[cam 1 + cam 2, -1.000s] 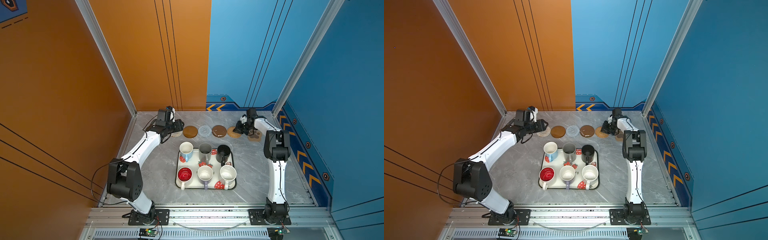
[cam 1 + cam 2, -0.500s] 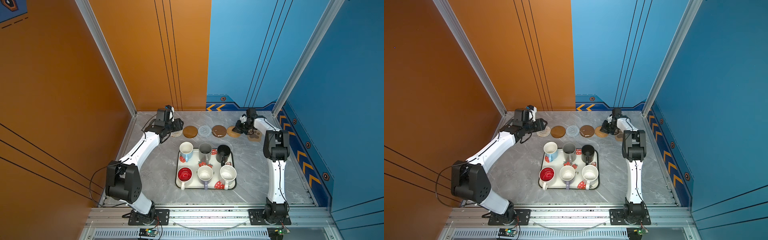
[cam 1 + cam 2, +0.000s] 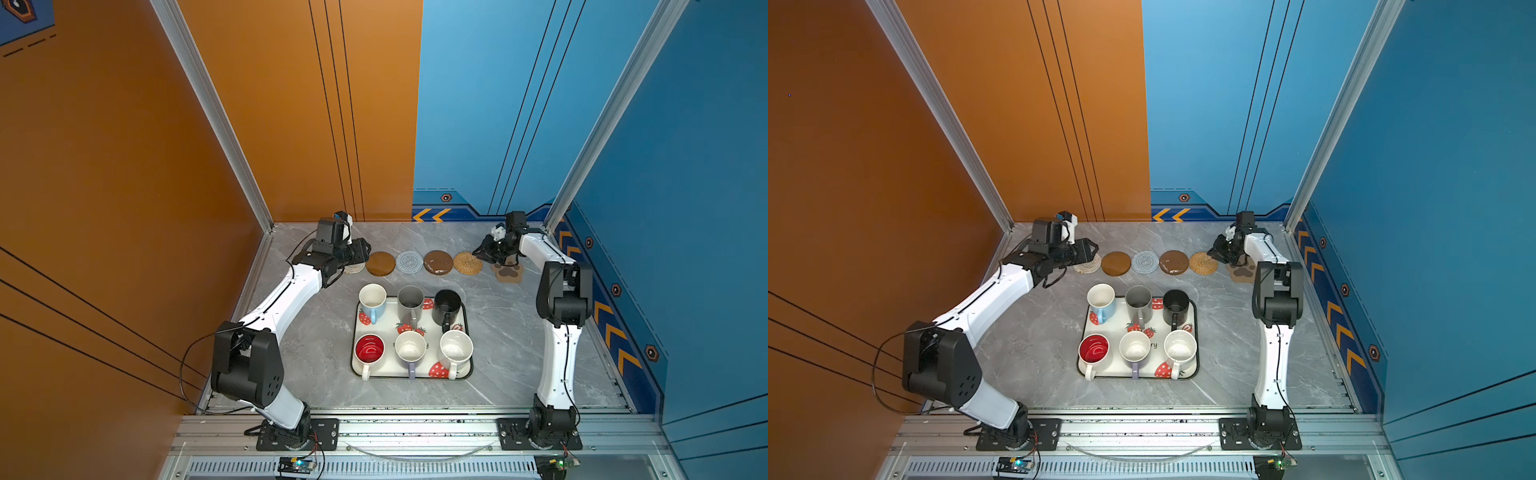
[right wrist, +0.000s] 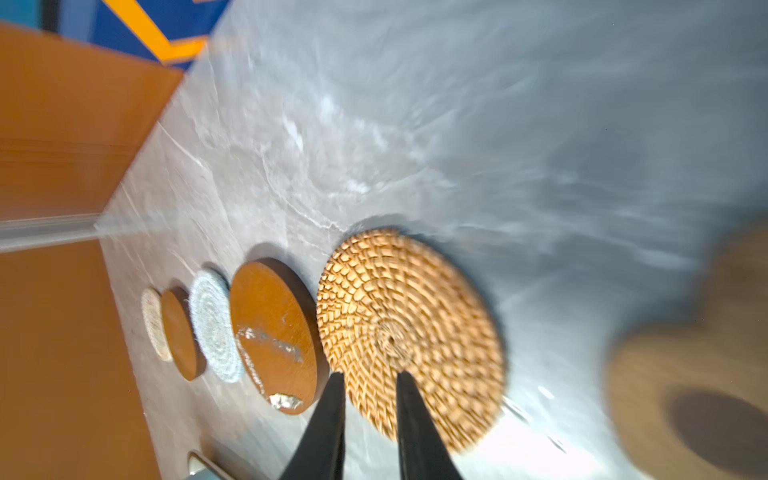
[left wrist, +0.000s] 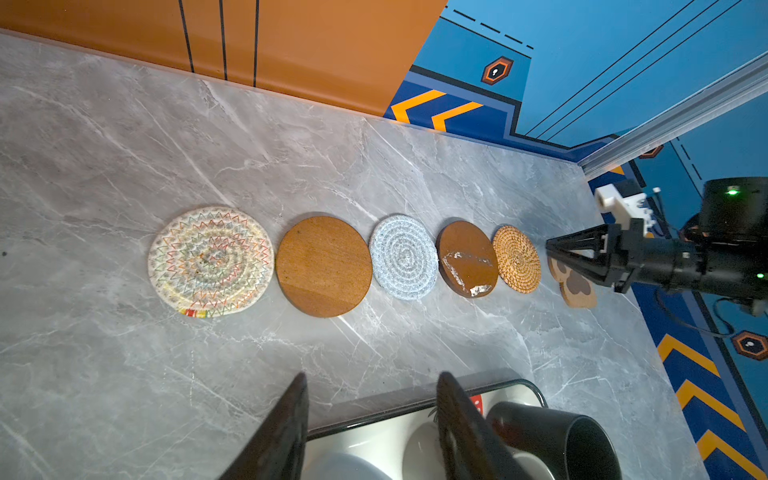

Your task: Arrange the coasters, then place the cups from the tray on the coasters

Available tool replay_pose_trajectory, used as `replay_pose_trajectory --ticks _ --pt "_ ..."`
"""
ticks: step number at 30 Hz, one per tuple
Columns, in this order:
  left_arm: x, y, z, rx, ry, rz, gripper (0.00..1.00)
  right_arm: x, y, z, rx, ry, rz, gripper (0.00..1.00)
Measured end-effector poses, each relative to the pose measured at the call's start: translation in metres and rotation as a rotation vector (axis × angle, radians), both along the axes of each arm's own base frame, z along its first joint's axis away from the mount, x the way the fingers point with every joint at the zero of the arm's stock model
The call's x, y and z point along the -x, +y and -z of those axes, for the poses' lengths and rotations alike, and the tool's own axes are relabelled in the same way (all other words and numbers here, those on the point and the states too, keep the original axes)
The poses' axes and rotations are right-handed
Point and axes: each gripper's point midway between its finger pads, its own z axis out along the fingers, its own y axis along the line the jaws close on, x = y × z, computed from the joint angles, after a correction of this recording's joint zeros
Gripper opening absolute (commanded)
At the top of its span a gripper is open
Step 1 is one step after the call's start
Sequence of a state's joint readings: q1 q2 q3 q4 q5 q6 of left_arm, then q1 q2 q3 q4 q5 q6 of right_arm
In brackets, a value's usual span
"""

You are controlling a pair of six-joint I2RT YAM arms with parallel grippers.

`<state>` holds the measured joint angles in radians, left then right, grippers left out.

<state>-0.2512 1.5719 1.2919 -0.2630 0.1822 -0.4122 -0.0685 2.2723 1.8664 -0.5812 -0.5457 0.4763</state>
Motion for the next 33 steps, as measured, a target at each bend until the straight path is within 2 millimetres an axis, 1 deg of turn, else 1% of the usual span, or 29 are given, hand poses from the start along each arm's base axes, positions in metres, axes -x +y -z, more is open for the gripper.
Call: replay_pose_trajectory --ticks 2,5,6,8,11,17,23,27,33 --pt "0.002 0.000 -0.002 0.001 -0.004 0.000 0.51 0.005 -0.022 -0.008 0.005 -0.008 0.038 0.39" --pt "0.005 0.001 -0.006 0.004 -0.012 0.001 0.51 0.018 -0.057 -0.009 0.018 0.004 0.108 0.41" --pt "0.006 0.001 -0.007 0.004 -0.015 0.001 0.51 0.024 -0.069 -0.006 0.024 0.019 0.134 0.42" --pt "0.006 0.001 -0.010 0.005 -0.020 0.001 0.52 0.035 -0.086 0.002 0.035 0.046 0.171 0.43" --pt "0.008 0.000 -0.011 0.007 -0.022 0.003 0.51 0.051 -0.102 0.016 0.056 0.090 0.206 0.47" --pt "0.009 0.000 -0.013 0.010 -0.026 0.003 0.51 0.065 -0.117 0.028 0.081 0.126 0.236 0.48" --pt "0.012 0.001 -0.014 0.011 -0.029 0.003 0.52 0.070 -0.136 0.031 0.093 0.133 0.272 0.50" --pt "0.013 0.001 -0.015 0.010 -0.031 0.000 0.52 0.071 -0.143 0.030 0.093 0.134 0.284 0.51" --pt "0.012 0.003 -0.016 0.006 -0.035 -0.006 0.52 0.070 -0.144 0.029 0.092 0.129 0.286 0.51"
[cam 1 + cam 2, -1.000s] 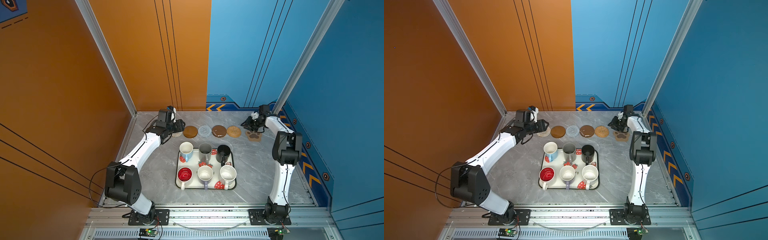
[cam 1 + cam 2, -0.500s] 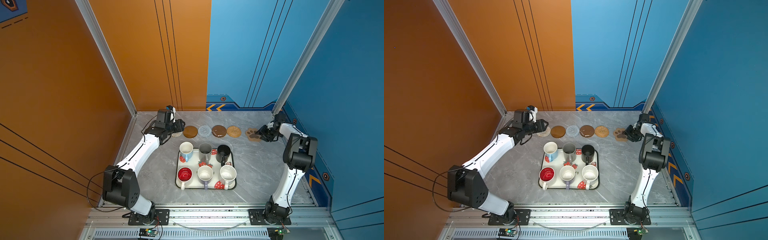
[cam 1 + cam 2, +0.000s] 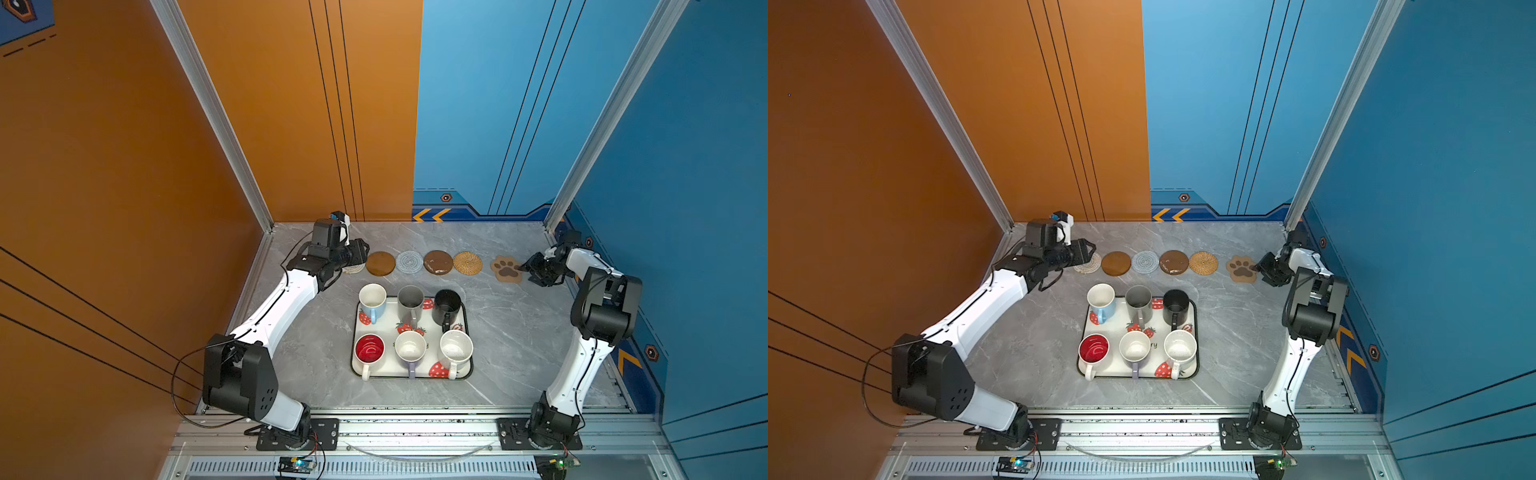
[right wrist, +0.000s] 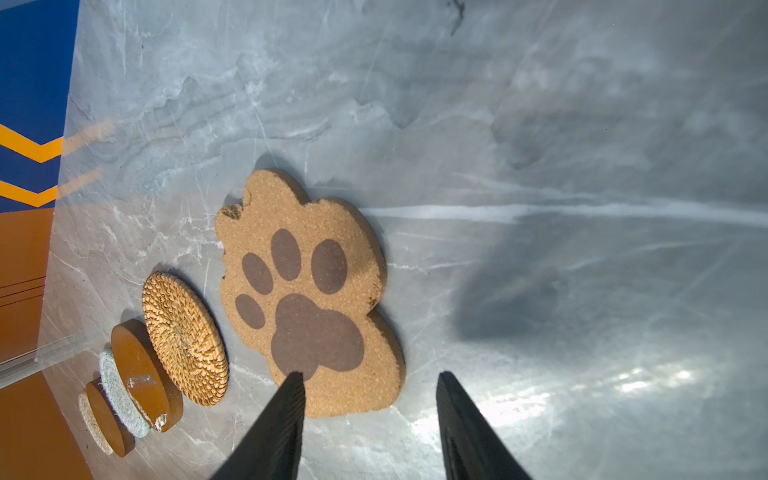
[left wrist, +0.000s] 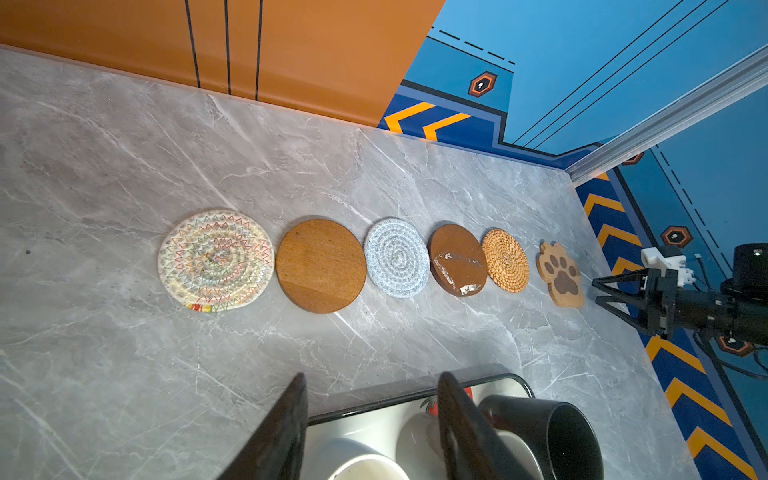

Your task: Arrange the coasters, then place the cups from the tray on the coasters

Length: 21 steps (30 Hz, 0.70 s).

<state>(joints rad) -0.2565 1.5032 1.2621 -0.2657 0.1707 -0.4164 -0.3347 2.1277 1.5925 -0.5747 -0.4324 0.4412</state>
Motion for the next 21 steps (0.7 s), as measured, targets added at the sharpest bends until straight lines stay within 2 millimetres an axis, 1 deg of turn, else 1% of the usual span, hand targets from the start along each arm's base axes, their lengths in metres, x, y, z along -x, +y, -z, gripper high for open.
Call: replay_pose_trajectory --ticks 5,9,12,17,21 --pt "0.000 0.002 0.000 -0.006 -0.002 -0.009 0.52 -0.008 -0.003 -0.002 0.005 -0.015 0.000 0.50" --pt "0.001 0.003 -0.004 -0.006 -0.011 -0.012 0.52 -0.013 -0.004 0.007 -0.002 -0.006 -0.001 0.43" --pt "0.001 0.003 -0.005 -0.005 -0.013 -0.012 0.52 -0.014 -0.002 0.017 -0.018 0.007 -0.007 0.42" --pt "0.001 0.003 -0.005 -0.005 -0.014 -0.012 0.52 -0.018 0.001 0.016 -0.015 0.000 -0.013 0.39" --pt "0.001 0.003 -0.005 -0.005 -0.014 -0.012 0.52 -0.023 0.005 0.018 -0.017 -0.002 -0.025 0.32"
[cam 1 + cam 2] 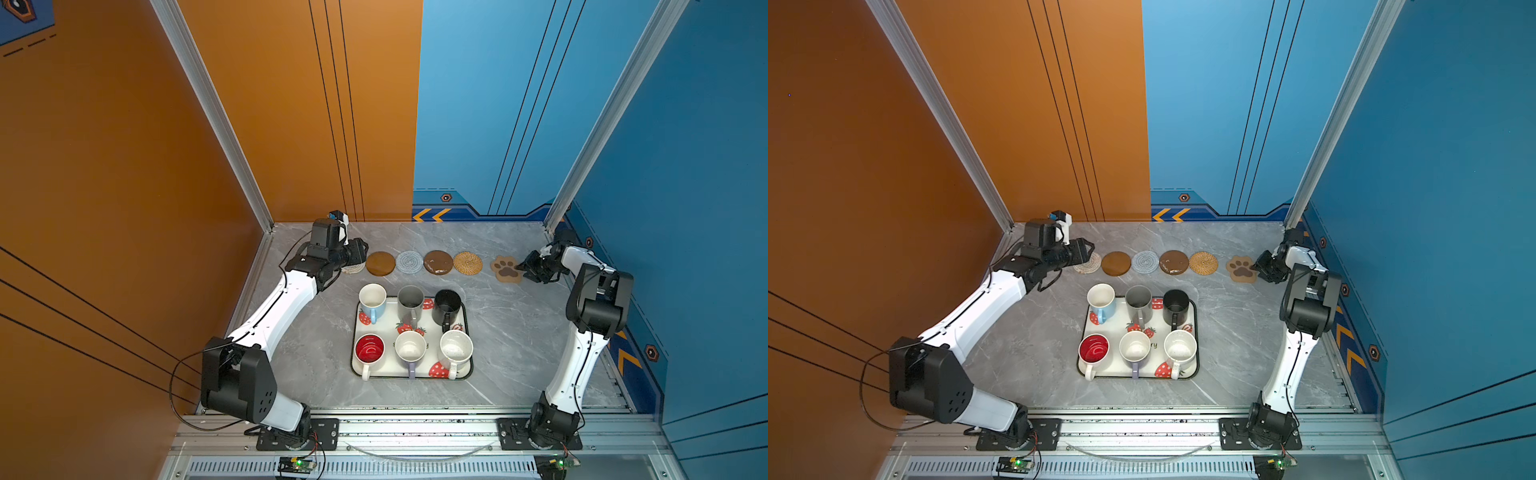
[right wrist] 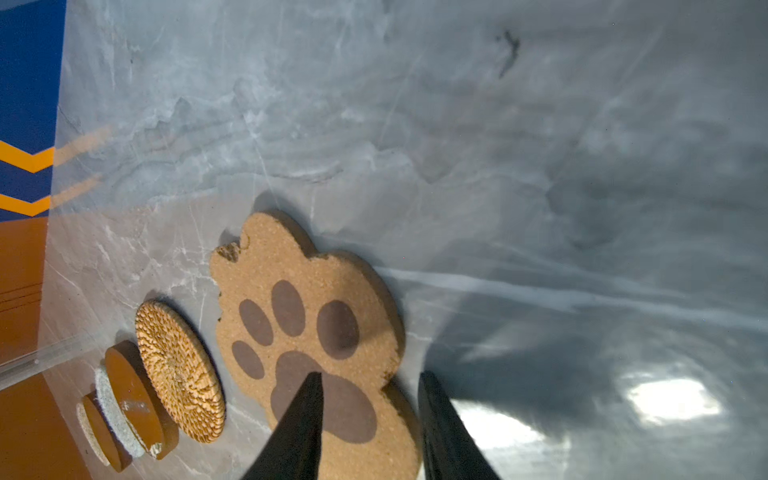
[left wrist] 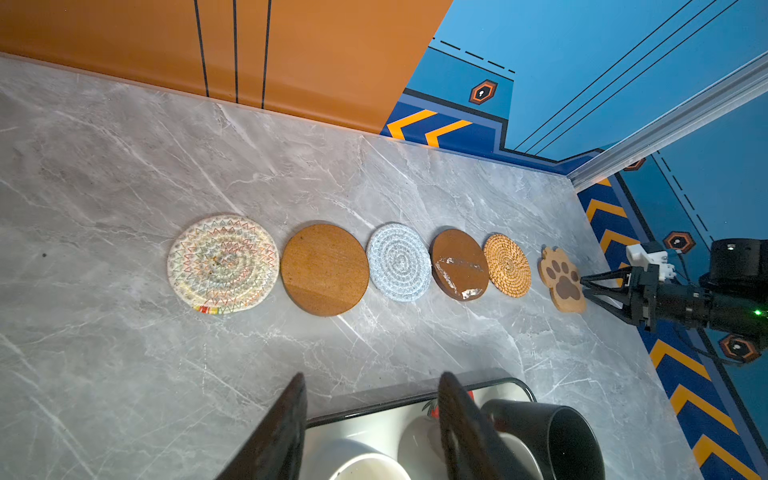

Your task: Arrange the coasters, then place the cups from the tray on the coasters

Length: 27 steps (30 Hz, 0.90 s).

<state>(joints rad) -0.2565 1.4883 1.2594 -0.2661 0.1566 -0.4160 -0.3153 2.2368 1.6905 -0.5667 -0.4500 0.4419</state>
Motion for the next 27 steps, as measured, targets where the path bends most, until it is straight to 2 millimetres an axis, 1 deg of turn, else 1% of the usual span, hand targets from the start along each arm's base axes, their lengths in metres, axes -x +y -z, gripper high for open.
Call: replay_pose_trajectory --ticks 2,14,21,27 --pt "0.000 0.000 0.000 0.000 0.000 0.000 0.52 -0.003 0.003 0.001 -0.001 -0.003 -0.007 0.30" --pt "0.000 0.000 0.000 0.000 0.000 0.000 0.52 -0.020 0.020 0.001 -0.005 -0.023 -0.043 0.27" --pt "0.000 0.000 0.001 -0.001 0.003 0.000 0.52 -0.027 0.023 0.002 -0.011 -0.027 -0.036 0.25" --pt "0.003 0.002 0.006 -0.007 0.011 -0.006 0.52 -0.038 0.023 0.002 -0.011 -0.042 -0.031 0.25"
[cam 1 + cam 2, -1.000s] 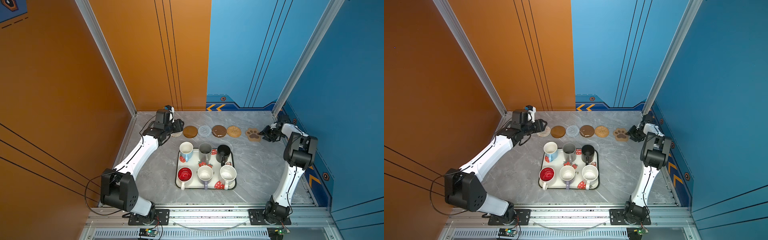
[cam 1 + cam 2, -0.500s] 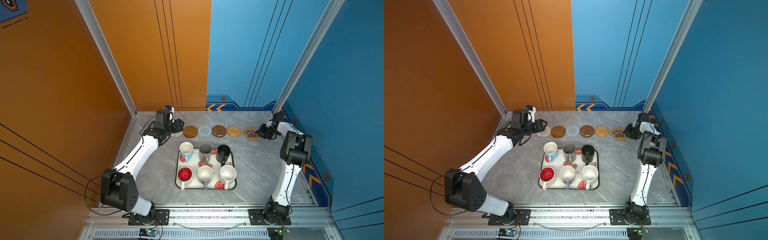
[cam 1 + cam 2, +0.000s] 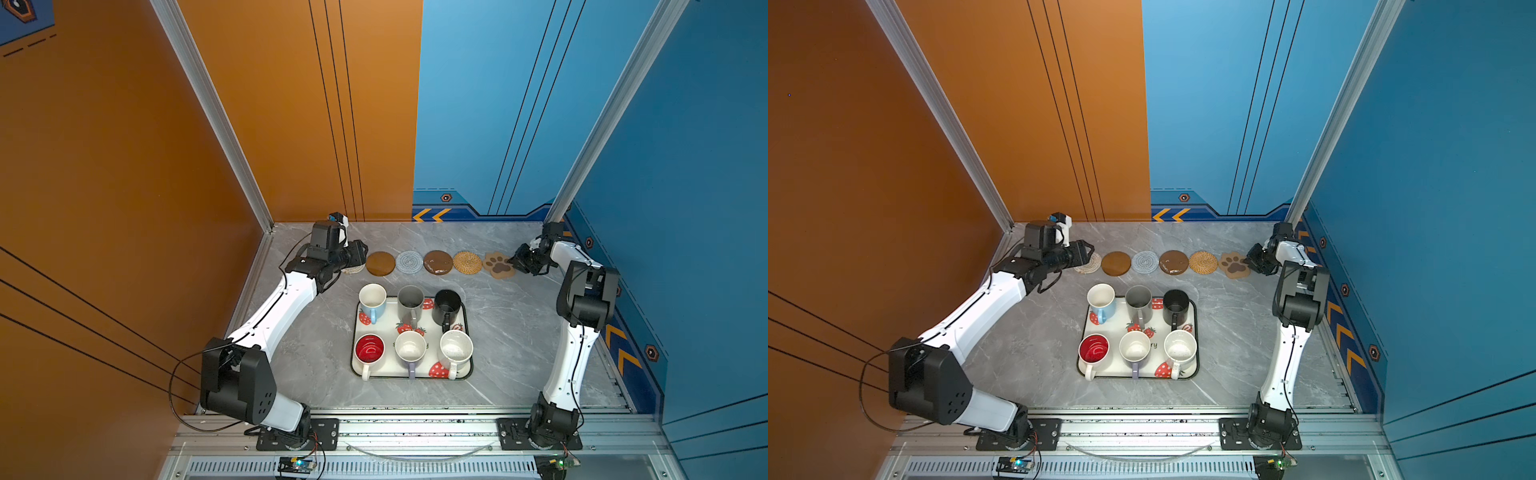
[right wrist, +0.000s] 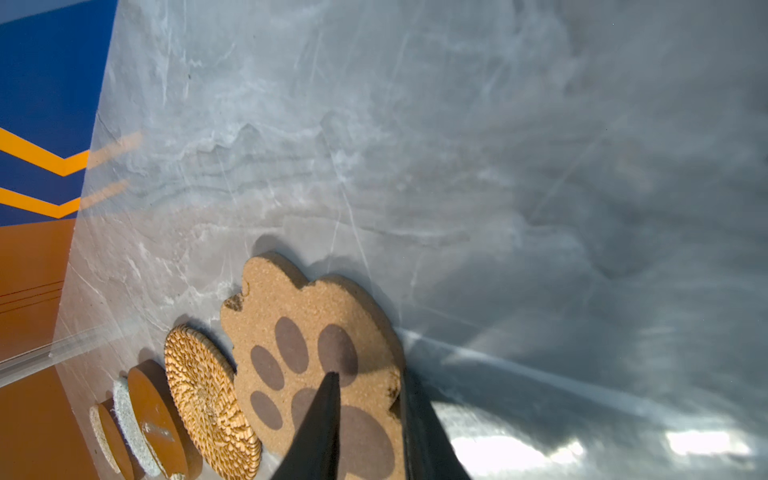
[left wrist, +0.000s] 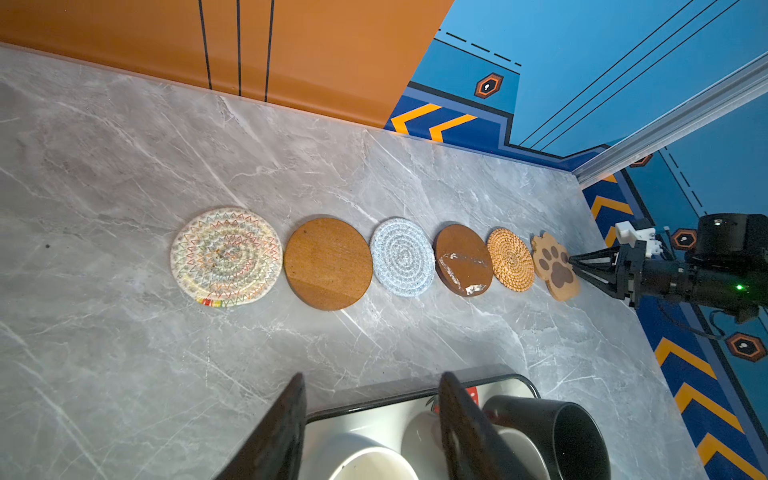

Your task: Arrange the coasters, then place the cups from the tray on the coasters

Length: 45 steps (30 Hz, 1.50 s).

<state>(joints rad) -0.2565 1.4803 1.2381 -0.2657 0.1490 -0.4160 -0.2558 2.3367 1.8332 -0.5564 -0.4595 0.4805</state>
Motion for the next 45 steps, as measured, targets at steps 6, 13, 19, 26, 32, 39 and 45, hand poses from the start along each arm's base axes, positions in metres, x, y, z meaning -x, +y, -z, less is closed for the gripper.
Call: replay_pose_trajectory --ticks 6,13,19,26,32,39,45 --pt "0.000 0.002 0.000 -0.004 -0.001 -0.008 0.53 -0.005 0.002 0.000 -0.007 -0.003 0.010 0.25" --pt "0.001 0.003 -0.001 -0.005 -0.005 -0.010 0.53 -0.006 0.003 -0.001 -0.008 -0.003 0.011 0.28" --pt "0.003 0.004 -0.005 -0.003 -0.014 -0.013 0.53 -0.008 0.006 -0.003 -0.011 -0.014 0.006 0.39" --pt "0.005 0.007 -0.011 0.001 -0.029 -0.019 0.53 -0.003 0.006 -0.011 0.012 -0.013 0.012 0.41" --pt "0.006 0.008 -0.012 0.001 -0.030 -0.019 0.53 0.003 0.012 -0.062 0.055 -0.083 0.005 0.42" --pt "0.013 0.009 -0.016 0.004 -0.043 -0.018 0.53 0.019 0.038 -0.142 0.151 -0.219 -0.026 0.43" --pt "0.024 0.012 -0.026 0.011 -0.070 -0.018 0.53 0.045 0.072 -0.186 0.261 -0.316 -0.067 0.40"
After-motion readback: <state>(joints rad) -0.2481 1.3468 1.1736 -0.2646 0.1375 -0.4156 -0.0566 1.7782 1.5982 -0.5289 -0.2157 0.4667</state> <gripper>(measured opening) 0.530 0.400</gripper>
